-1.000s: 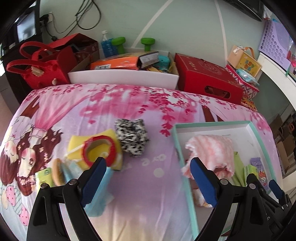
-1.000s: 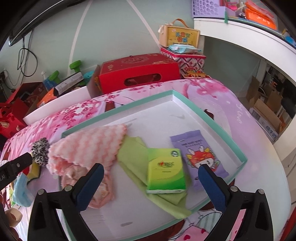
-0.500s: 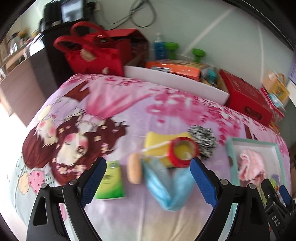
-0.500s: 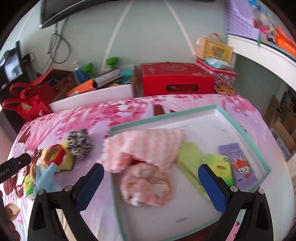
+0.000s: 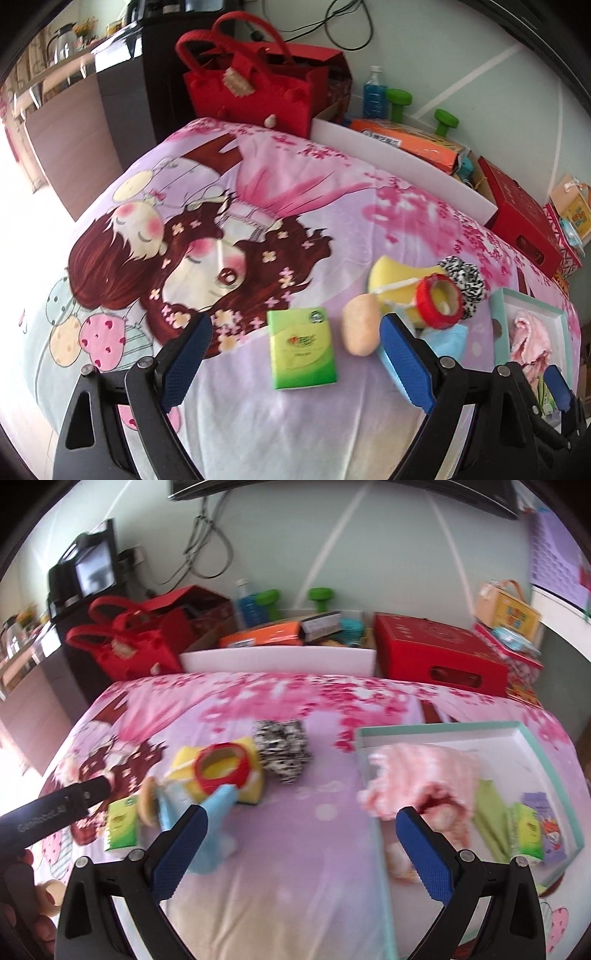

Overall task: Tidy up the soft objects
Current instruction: 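Move both tools back over the remaining pile beside the tray, then grasp the blue face mask with the right gripper while the left gripper grasps a green tissue pack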

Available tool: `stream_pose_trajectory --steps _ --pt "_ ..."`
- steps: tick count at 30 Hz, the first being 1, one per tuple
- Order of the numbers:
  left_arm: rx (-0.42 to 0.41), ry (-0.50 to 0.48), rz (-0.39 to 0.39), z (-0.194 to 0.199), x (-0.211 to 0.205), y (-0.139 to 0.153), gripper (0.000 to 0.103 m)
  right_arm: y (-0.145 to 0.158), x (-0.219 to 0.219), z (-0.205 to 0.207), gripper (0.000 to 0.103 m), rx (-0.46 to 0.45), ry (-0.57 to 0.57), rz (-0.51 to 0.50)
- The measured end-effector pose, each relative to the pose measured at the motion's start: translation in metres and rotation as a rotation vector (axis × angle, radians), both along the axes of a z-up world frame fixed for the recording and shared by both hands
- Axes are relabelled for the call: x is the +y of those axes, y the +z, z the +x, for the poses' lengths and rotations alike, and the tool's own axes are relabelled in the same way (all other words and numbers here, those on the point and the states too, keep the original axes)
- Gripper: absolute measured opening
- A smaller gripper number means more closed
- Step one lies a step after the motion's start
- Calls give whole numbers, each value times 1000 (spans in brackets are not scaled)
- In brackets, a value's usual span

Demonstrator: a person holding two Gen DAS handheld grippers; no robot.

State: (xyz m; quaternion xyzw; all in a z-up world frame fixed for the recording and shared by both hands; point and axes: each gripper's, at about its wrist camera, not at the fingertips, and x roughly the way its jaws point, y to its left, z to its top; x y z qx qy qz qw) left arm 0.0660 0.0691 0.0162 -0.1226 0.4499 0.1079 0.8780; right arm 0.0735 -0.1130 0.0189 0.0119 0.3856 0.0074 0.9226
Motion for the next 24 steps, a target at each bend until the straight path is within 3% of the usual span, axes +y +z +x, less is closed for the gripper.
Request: stream_pose_trajectory --steps 13,24 --pt "56 65 -58 -8 35 -22 92 -20 55 5 103 54 121 -34" --pt "110 19 -92 6 28 -48 92 -41 69 14 103 103 134 -76"
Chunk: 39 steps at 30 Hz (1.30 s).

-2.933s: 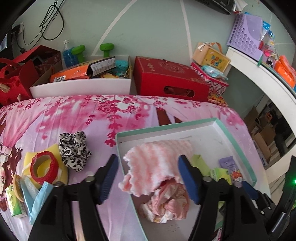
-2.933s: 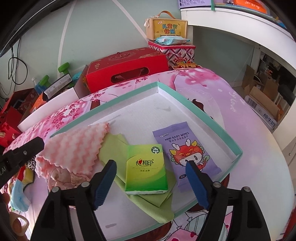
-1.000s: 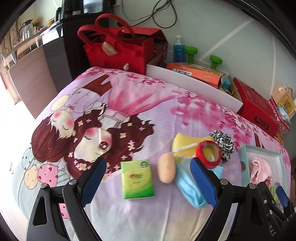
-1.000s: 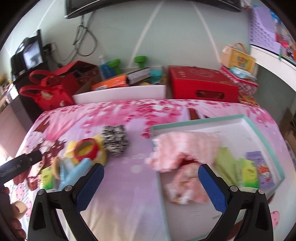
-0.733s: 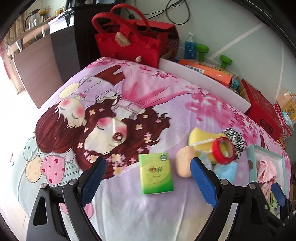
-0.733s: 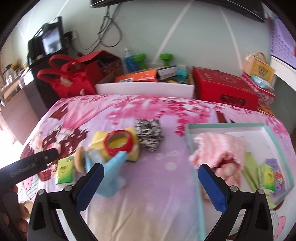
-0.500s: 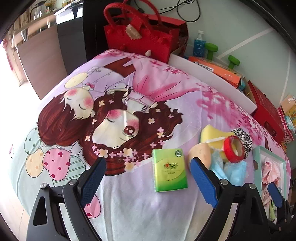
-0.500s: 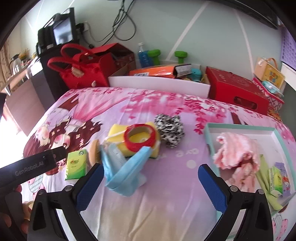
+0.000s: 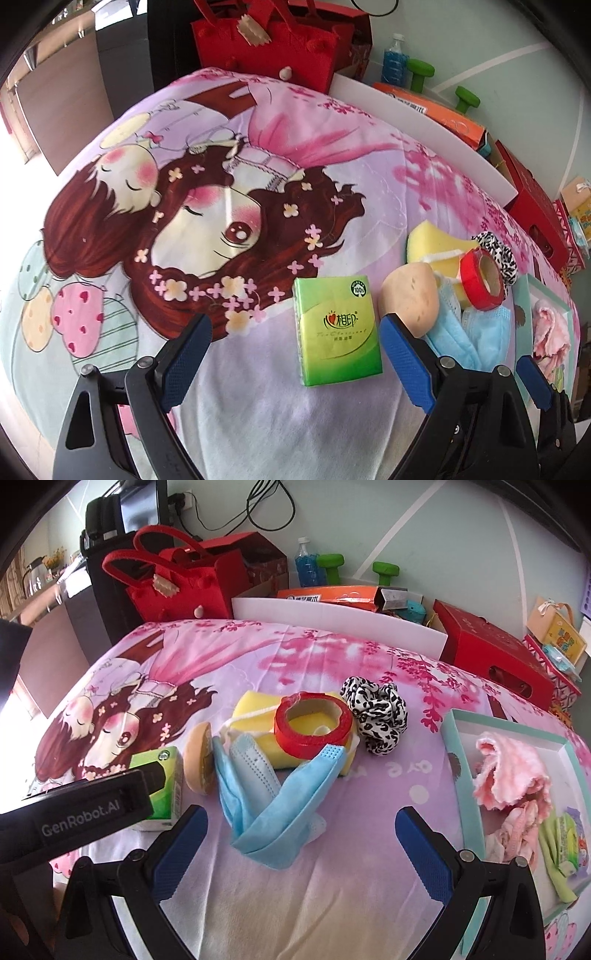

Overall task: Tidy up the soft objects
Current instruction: 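Grasp the blue face mask with the right gripper while the left gripper grasps a green tissue pack, then carry the mask and tissue pack over the white tray with both grippers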

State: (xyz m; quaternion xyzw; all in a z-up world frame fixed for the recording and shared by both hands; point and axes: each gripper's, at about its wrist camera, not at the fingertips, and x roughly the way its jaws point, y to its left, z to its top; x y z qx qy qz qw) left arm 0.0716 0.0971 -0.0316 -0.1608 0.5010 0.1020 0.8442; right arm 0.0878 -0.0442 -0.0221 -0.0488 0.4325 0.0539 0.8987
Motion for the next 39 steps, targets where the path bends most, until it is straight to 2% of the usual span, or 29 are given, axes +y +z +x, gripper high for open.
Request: stream_pose_trajectory --steps 3,6,13,14,20,21,29,39 --pt "13 -7 -15 4 -1 -6 92 -3 -1 3 101 3 -1 -1" --pt "17 -16 -34 7 -1 -11 92 -5 -1 5 91 5 -1 2" --pt "29 -30 -19 15 -7 -19 92 -8 -2 8 73 21 14 28" --pt "30 -31 -17 16 -7 -20 91 -9 -2 8 68 27 17 33" --pt "32 -26 -19 16 -6 -21 75 -10 0 7 52 37 34 49" --pt "30 -29 -23 16 -6 -21 69 -10 0 7 51 40 37 51" --pt "32 -59 -15 20 -15 -21 51 -12 -4 8 40 53 34 66" --pt "15 -59 -37 20 -15 -20 51 -11 -9 7 29 54 29 86"
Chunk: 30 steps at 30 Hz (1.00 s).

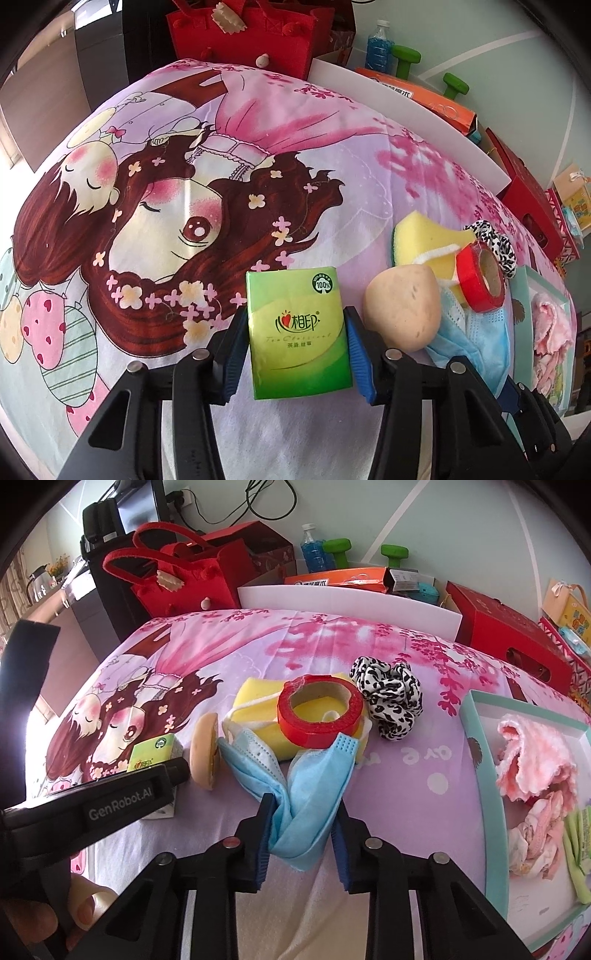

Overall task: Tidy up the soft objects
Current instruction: 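Carry the mask and tissue pack over the white tray with both grippers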

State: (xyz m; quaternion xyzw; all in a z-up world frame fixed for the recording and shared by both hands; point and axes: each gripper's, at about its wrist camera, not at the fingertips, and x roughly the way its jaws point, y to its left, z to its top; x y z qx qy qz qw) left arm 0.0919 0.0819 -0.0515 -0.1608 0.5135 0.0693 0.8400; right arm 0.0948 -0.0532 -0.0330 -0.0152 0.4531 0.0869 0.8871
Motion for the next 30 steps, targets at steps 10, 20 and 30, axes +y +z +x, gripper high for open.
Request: stream_pose_trajectory --steps 10,20,30 --pt "-36 4 -15 -5 4 11 51 15 -9 -6 24 -47 -17 20" --pt "-147 26 -14 -21 11 51 51 52 -24 -22 23 -165 -50 44" --pt "-223 20 -1 -32 6 79 51 81 -43 -37 22 -257 -85 84"
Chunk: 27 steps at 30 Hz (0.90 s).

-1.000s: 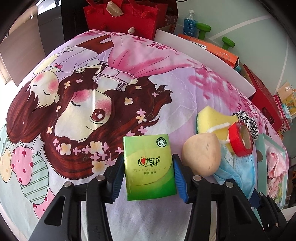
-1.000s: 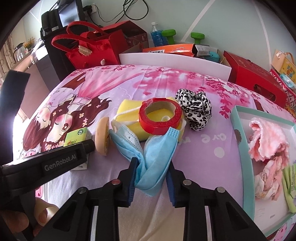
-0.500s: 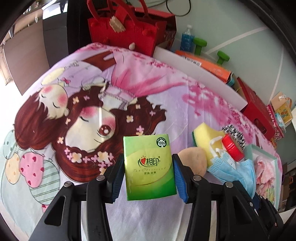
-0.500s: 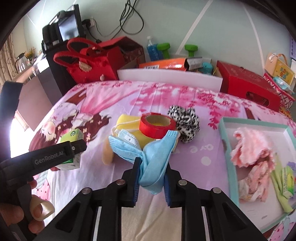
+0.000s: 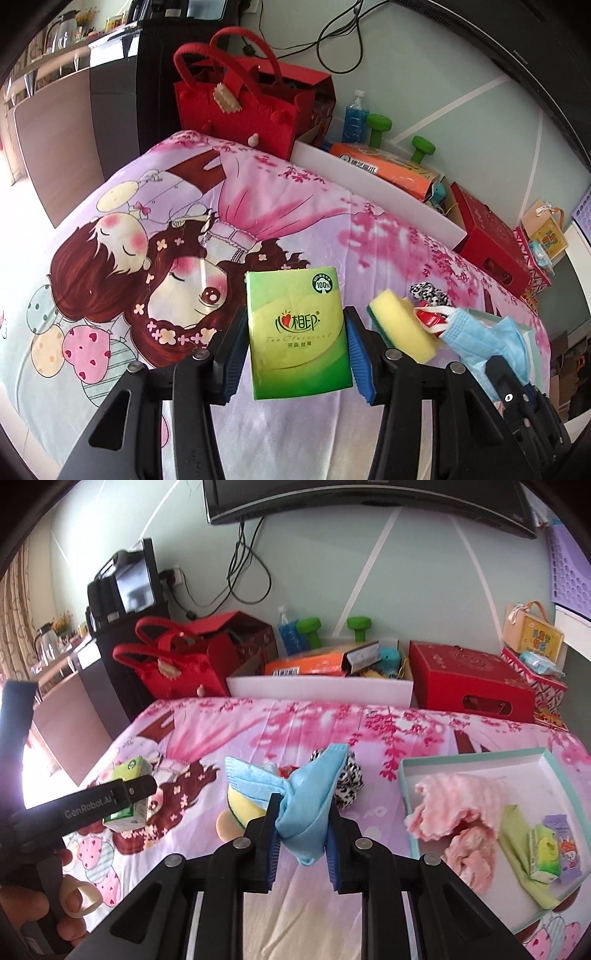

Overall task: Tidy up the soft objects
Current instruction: 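Carry the mask and tissue pack over the white tray with both grippers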

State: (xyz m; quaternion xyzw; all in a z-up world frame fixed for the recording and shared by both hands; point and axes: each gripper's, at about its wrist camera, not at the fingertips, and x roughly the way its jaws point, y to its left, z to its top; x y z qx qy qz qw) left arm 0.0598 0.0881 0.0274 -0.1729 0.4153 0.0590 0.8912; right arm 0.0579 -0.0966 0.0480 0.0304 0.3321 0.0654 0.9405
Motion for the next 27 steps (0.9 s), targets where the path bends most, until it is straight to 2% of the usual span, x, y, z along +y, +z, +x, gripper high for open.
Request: stream_pose_trajectory --steps 15,27 --pt "-27 -16 22 -4 -12 12 51 36 -28 -24 21 -143 -63 58" --pt "-31 -30 25 -4 -18 15 51 34 -40 -23 21 -132 -98 70"
